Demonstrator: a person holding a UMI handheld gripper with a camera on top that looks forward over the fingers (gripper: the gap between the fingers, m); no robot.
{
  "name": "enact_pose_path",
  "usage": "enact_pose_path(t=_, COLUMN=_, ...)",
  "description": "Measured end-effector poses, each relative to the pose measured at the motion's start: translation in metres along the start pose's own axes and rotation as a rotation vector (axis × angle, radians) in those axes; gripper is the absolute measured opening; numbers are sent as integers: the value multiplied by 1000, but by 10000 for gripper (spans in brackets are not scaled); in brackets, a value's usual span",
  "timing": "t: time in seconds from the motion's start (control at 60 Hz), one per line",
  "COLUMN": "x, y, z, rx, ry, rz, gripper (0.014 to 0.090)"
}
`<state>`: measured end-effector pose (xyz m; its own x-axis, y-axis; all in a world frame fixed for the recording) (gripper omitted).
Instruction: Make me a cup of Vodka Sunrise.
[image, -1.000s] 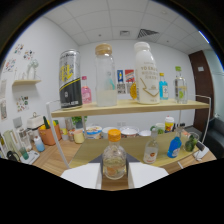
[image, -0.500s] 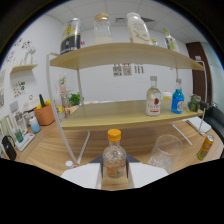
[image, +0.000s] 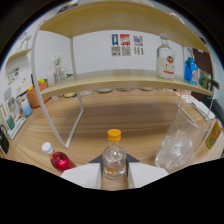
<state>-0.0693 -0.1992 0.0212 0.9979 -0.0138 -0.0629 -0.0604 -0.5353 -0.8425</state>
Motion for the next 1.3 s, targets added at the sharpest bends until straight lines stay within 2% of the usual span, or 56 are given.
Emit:
enact_pose_path(t=0.317, x=-2, y=10, z=-7, rx=-28, ry=-32, rz=-82, gripper=382)
enact_pose_path(t=0.433, x=-1, y=11, z=-15, rx=-48, ry=-44, rz=-113, gripper=616)
enact_pose_path(t=0.45, x=-2, y=10, z=-18, rx=-48, ry=-50, rz=-113, gripper=713)
enact_pose_path(t=0.467, x=-2, y=8, z=-21, rx=-48, ry=-52, rz=-110, gripper=729)
enact_pose_path(t=0.517, x=-3, y=0, z=-33, rx=-39, ry=-70, rz=-102, gripper=849)
enact_pose_path(t=0.533, x=-3, y=-4, z=-38, rx=-34, ry=-74, rz=-98, gripper=862)
enact_pose_path(t=0.75, x=4, y=-59, z=-126, rx=63, ry=-153, rz=-23, gripper=861)
enact_pose_path(t=0.9, x=43, y=-63, z=-165, rx=80, ry=-115, rz=23, gripper=851)
enact_pose_path(t=1.1, x=103, y=-60, z=-188, rx=66, ry=-21, rz=-2, gripper=852)
enact_pose_path(t=1.183, x=118, y=-89, z=-195, rx=100, ry=-9, rz=4, gripper=853)
enact_pose_path(t=1.3, x=135, y=-162, z=-201, rx=205, ry=-5, rz=2, gripper=853)
